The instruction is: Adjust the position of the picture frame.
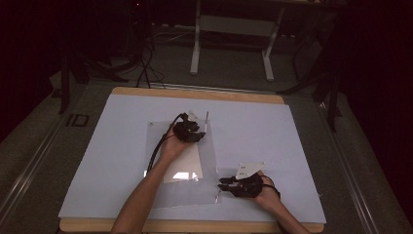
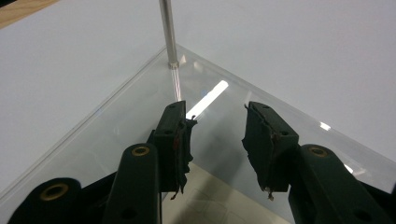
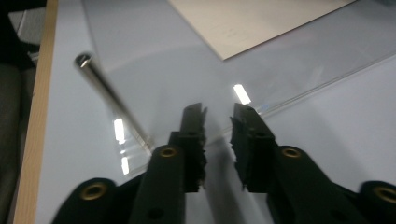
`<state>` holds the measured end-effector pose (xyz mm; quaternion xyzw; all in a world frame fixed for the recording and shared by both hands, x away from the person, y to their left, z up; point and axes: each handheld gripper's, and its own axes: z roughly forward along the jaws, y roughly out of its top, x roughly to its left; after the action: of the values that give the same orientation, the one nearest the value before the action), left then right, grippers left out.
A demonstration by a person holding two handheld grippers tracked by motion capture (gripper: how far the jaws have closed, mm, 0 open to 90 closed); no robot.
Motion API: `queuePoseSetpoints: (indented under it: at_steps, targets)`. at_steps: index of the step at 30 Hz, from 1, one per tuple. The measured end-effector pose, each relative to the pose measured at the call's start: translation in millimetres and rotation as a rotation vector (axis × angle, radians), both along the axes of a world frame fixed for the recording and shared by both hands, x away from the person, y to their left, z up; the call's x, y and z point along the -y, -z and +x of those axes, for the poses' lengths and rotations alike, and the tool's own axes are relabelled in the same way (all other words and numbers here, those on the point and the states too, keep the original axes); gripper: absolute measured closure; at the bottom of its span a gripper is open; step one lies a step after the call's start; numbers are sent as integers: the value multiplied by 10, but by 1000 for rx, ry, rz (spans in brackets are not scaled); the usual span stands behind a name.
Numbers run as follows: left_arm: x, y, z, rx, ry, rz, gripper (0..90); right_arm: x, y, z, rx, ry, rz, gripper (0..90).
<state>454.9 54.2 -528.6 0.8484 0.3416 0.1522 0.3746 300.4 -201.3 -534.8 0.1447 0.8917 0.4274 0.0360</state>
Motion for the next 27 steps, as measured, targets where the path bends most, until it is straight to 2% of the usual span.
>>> queuePoseSetpoints:
  at_steps: [1, 3, 8, 12, 13, 17, 19, 21, 23, 24, 25, 27]
  targets:
    - [1, 1, 12, -2, -2, -3, 588, 1, 23, -25, 4, -31, -8, 807]
    - [4, 9, 16, -4, 0, 3, 588, -10, 24, -41, -1, -49, -13, 839]
    - [-9, 22, 38, -10, -3, 1, 588, -19, 9, -73, 14, -80, -33, 848]
    - [-19, 21, 108, -20, -26, -12, 588, 3, -6, -142, 7, -154, -22, 828]
    - [-11, 21, 128, -25, -36, -20, 589, 1, -5, -154, 18, -154, -26, 823]
    - [13, 12, 197, -24, -54, -21, 595, 27, -10, -141, 8, -173, -21, 799]
    - [67, -2, 281, -34, -67, -35, 598, 56, -16, -156, 6, -204, -13, 752]
    - [115, -22, 322, -25, -68, -33, 603, 57, -23, -186, -7, -227, 4, 738]
    - [171, -49, 378, -26, -71, -26, 604, 13, -39, -214, 22, -217, 3, 738]
    - [171, -49, 378, -26, -71, -26, 608, 13, -39, -214, 22, -217, 3, 738]
    - [236, -82, 442, -20, -67, -16, 610, -39, -43, -216, 35, -197, 16, 758]
    - [294, -114, 510, -19, -69, 1, 633, -93, -26, -212, 45, -193, 8, 789]
